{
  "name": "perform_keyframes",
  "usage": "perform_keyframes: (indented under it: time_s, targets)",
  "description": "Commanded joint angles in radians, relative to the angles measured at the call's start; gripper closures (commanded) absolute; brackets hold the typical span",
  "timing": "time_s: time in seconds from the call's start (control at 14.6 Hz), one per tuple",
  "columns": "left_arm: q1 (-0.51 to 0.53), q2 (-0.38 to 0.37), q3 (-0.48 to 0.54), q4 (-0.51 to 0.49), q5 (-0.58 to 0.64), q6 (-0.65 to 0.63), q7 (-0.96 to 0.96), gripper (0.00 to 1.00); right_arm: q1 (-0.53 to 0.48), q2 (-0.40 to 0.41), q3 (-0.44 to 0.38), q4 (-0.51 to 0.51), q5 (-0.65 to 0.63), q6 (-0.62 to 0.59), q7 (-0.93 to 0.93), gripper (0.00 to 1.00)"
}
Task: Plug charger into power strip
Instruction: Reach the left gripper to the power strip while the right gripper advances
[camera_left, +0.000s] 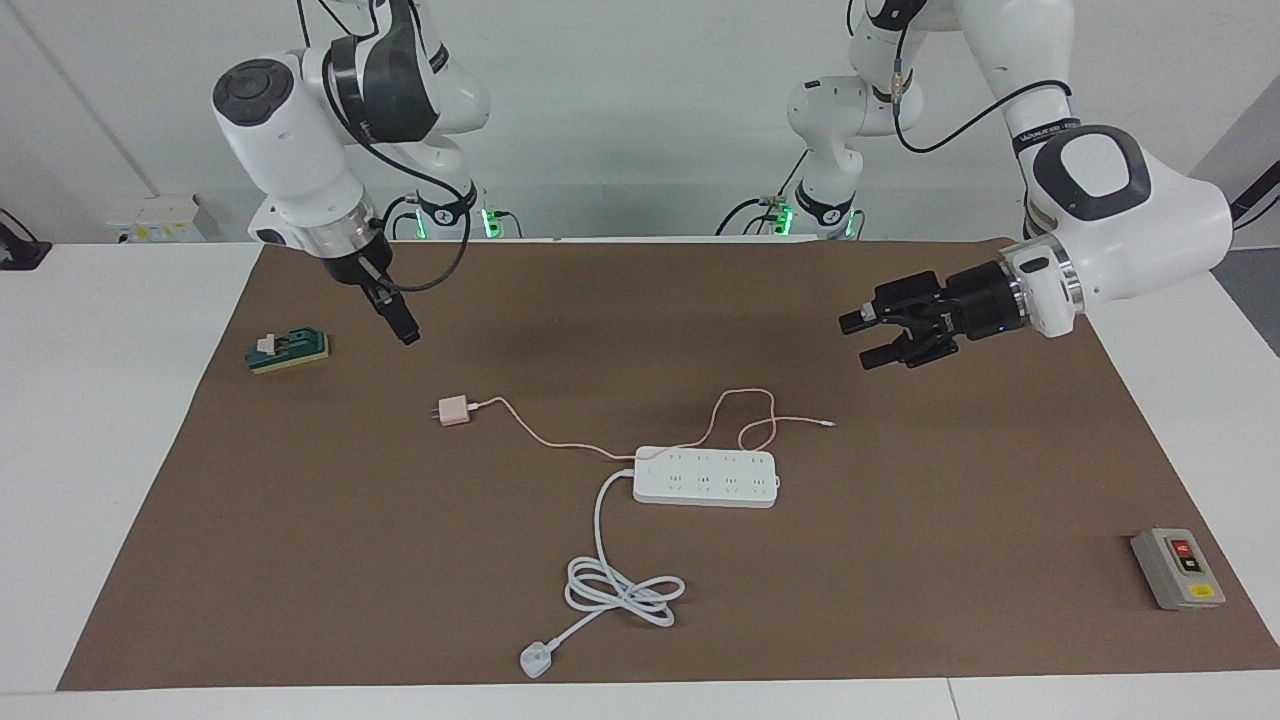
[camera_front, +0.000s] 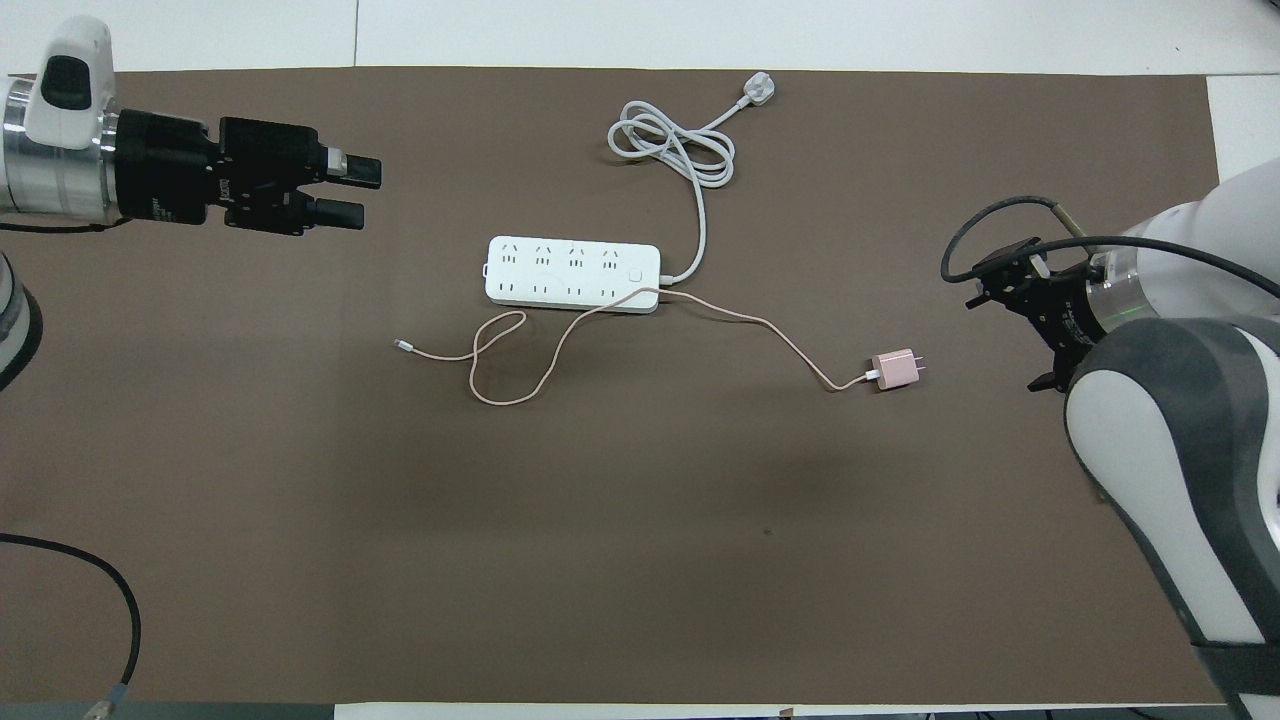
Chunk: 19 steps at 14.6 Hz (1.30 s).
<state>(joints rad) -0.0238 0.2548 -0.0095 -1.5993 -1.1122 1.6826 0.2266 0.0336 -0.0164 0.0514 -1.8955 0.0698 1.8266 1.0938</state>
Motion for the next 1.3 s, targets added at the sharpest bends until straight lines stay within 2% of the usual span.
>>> perform_keyframes:
  time_s: [0.0,0.27,0.41,0.69,0.82,1.03,1.24]
  targets:
    - [-0.024,-0.016,0.011,-0.100,-0.131,0.037,0.121,0.00,-0.004,0.015,0.004,-0.019,0.024,0.028,0.116,0.00]
    - [-0.054,-0.040,0.014,-0.283,-0.319,0.045,0.333,0.00,-0.014,0.026,0.002,-0.077,0.093,0.143,0.254,0.00]
    - [-0.057,-0.052,0.014,-0.341,-0.353,0.039,0.376,0.00,-0.015,0.024,0.002,-0.137,0.093,0.245,0.253,0.00]
    - [-0.105,-0.072,0.016,-0.464,-0.461,0.029,0.447,0.00,-0.070,0.041,0.002,-0.178,0.110,0.286,0.195,0.00]
    - [-0.111,-0.078,0.017,-0.514,-0.492,0.029,0.487,0.00,-0.096,0.055,0.002,-0.191,0.189,0.304,0.154,0.00]
    - [-0.110,-0.081,0.017,-0.579,-0.498,0.020,0.549,0.00,-0.164,0.075,0.001,-0.266,0.474,0.368,-0.119,0.00]
    - [-0.113,-0.072,0.016,-0.597,-0.541,0.005,0.565,0.00,-0.176,0.104,0.001,-0.269,0.541,0.369,-0.184,0.00]
